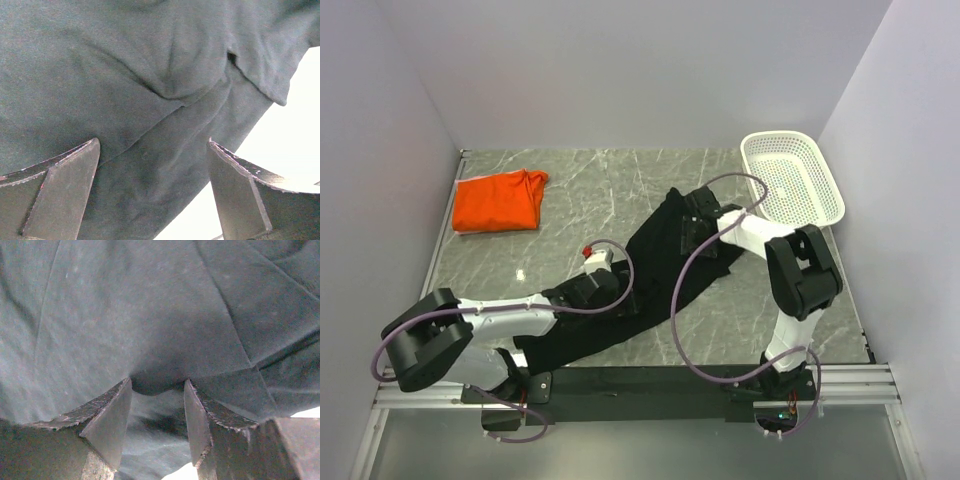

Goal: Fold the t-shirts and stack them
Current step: Fold the tshirt

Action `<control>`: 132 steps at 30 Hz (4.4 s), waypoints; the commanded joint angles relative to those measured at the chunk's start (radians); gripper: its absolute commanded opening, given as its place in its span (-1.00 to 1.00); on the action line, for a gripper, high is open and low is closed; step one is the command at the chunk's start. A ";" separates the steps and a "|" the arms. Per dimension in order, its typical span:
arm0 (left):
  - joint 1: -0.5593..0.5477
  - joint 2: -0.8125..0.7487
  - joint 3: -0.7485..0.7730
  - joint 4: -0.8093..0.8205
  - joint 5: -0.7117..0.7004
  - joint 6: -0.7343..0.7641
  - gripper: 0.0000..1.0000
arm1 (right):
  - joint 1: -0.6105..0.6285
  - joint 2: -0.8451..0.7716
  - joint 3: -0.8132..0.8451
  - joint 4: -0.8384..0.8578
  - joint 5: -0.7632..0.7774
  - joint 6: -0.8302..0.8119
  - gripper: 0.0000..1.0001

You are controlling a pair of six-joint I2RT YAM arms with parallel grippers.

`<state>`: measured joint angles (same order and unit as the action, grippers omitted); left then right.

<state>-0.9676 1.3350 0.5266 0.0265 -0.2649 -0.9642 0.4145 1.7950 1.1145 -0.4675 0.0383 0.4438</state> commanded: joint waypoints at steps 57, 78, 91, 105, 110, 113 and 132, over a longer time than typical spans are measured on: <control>0.208 0.818 0.941 -0.117 0.227 0.423 0.90 | -0.079 -0.825 -0.162 -0.019 0.107 0.055 0.11; 0.464 0.983 1.164 -0.189 0.357 0.298 0.86 | -0.075 -0.893 -0.226 -0.014 0.045 0.055 0.14; 0.570 1.030 1.260 -0.172 0.320 0.196 0.86 | -0.069 -0.793 -0.295 0.073 -0.035 0.065 0.13; 0.489 0.399 0.833 -0.040 0.231 0.292 0.93 | 0.204 -0.612 -0.349 0.214 -0.035 0.170 0.13; 0.489 0.160 0.442 -0.043 0.158 0.283 0.94 | 0.363 -0.493 -0.338 0.274 -0.023 0.214 0.13; 0.487 0.067 0.268 -0.040 0.139 0.260 0.94 | 0.437 -0.404 -0.312 0.294 -0.020 0.236 0.13; 0.484 -0.091 -0.017 -0.091 0.053 0.174 0.98 | 0.550 -0.117 -0.166 0.297 0.009 0.274 0.09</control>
<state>-0.4805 1.2701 0.5362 -0.0662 -0.1841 -0.7696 0.9565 1.6752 0.9081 -0.1871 0.0147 0.7090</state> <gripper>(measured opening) 0.990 0.550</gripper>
